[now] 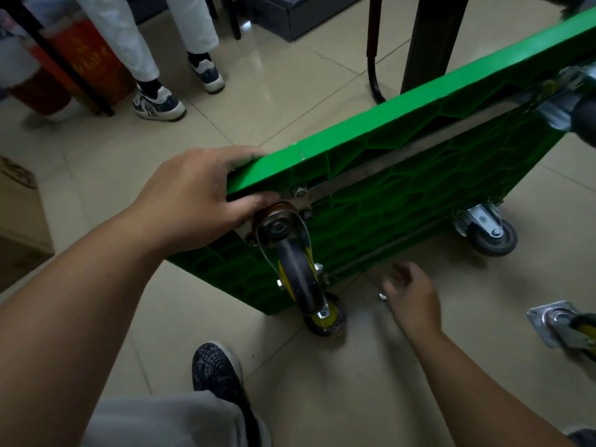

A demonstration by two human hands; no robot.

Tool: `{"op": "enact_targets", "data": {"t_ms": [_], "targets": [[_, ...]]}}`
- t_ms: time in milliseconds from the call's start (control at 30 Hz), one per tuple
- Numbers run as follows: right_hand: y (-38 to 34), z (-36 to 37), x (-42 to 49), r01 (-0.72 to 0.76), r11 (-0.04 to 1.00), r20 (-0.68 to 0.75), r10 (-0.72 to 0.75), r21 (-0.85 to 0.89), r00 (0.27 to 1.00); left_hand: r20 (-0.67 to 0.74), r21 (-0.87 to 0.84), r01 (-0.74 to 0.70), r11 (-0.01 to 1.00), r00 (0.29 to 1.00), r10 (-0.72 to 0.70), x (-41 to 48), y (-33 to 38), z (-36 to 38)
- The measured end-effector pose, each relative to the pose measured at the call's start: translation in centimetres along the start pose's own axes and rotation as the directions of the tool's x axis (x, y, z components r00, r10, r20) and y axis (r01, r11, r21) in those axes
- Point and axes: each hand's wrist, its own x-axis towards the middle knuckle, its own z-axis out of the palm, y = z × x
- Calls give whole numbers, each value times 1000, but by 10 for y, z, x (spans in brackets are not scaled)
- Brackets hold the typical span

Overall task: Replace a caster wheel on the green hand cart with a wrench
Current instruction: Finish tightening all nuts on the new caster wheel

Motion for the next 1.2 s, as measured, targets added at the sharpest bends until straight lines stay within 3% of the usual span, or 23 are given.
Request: {"op": "enact_targets", "data": {"t_ms": [133,333,467,567,633,767,867,933,1000,1100,1200], "targets": [[80,-5,-8,-190,906,64,231,-378,971,43,-40,27,999,999,-25,2,1,0],[127,-4,-15,-100,786,222,291,-610,931,42,-53,30,998,999,-28,6,5,1],[142,-1,-10,12,769,250,192,-640,949,32,-68,44,997,999,-42,7,6,2],[140,1,-7,-24,827,300,231,-562,926,33,-70,48,996,998,-46,8,5,3],[136,6,-10,-13,824,394,285,-567,874,29,-46,41,998,999,-39,8,4,3],[125,14,-32,163,803,620,295,-573,727,58,-27,37,999,998,-35,13,1,3],[111,7,-50,204,853,688,222,-481,691,74,10,22,1000,997,-23,13,0,4],[91,-12,-44,168,888,667,186,-429,721,60,32,17,999,998,-19,11,0,6],[53,-44,-24,268,867,665,92,-420,741,32,51,0,999,999,-2,10,1,6],[-35,-100,2,491,741,678,-66,-458,732,-10,69,-49,996,999,50,5,2,7],[-125,-149,7,688,494,614,-335,-531,715,-35,76,-90,993,995,92,-5,5,5]]}}
